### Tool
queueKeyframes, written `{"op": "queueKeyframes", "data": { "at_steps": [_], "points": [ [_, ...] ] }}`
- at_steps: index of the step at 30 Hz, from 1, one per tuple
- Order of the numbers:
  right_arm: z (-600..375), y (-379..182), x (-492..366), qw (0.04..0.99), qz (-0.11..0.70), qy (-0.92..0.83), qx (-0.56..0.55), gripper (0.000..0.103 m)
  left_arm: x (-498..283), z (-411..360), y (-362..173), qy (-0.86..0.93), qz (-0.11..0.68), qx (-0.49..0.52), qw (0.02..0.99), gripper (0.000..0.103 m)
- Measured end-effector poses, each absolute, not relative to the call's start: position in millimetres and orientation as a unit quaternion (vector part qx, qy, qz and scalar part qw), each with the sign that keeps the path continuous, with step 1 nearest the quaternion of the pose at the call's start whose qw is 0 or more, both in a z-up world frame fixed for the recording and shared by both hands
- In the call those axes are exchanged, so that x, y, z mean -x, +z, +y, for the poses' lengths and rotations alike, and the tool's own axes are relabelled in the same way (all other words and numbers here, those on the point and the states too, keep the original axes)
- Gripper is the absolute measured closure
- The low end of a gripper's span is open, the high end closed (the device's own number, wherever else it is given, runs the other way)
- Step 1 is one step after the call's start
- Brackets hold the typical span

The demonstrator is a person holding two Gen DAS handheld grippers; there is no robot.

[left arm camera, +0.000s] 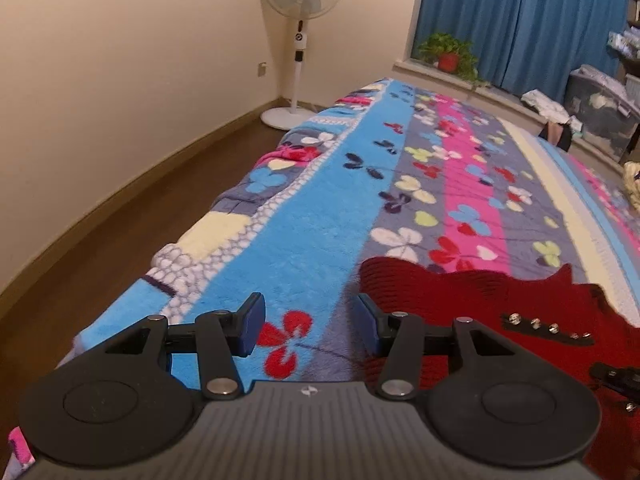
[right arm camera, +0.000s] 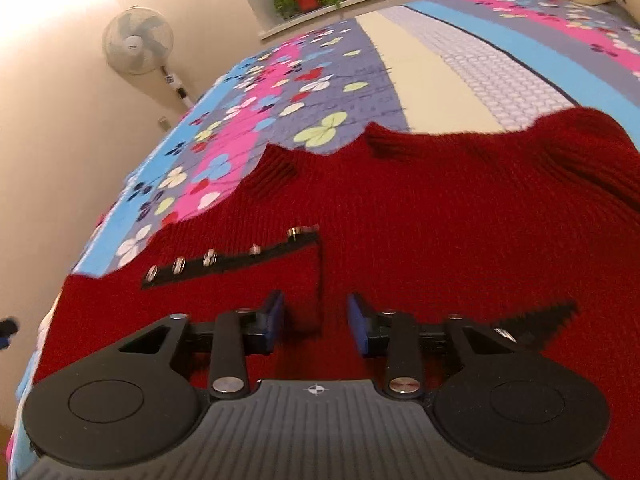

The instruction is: Fold small clothes

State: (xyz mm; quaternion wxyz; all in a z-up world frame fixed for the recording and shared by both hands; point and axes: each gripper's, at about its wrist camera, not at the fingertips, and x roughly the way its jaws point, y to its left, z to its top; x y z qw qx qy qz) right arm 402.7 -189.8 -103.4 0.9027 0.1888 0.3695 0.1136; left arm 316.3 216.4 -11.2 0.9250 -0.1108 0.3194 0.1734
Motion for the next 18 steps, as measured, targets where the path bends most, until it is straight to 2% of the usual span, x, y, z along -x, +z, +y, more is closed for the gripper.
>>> {"op": "queueKeyframes", "data": {
  "at_steps": [1, 3, 6, 10, 14, 18],
  "points": [
    [-187.6, -101.4, -405.9, 0.903, 0.371, 0.103, -0.193, 0.1, -317.4, 213.0, -9.7, 0.169, 0.317, 0.107, 0.927, 0.048],
    [-186.2, -90.4, -406.1, 0.91, 0.356, 0.098, -0.191, 0.101, -315.0, 204.3, -6.5, 0.159, 0.312, 0.104, 0.931, 0.048],
    [-201.0, -52.0, -384.8, 0.933, 0.289, 0.1, -0.187, 0.102, -315.4, 201.9, -3.6, 0.142, 0.307, 0.112, 0.934, 0.048],
    [-266.9, -22.8, -347.6, 0.949, 0.224, -0.012, -0.222, 0.102, -314.3, 193.5, 1.3, 0.108, 0.306, 0.121, 0.938, 0.048],
    [-307.1, -65.7, -347.5, 0.932, 0.295, -0.094, -0.188, 0.102, -320.6, 167.8, -4.0, 0.046, 0.324, 0.099, 0.94, 0.048],
    [-319.5, -80.5, -349.6, 0.927, 0.325, -0.077, -0.174, 0.101, -324.9, 145.2, -17.9, 0.007, 0.345, 0.077, 0.935, 0.048]
  ]
}}
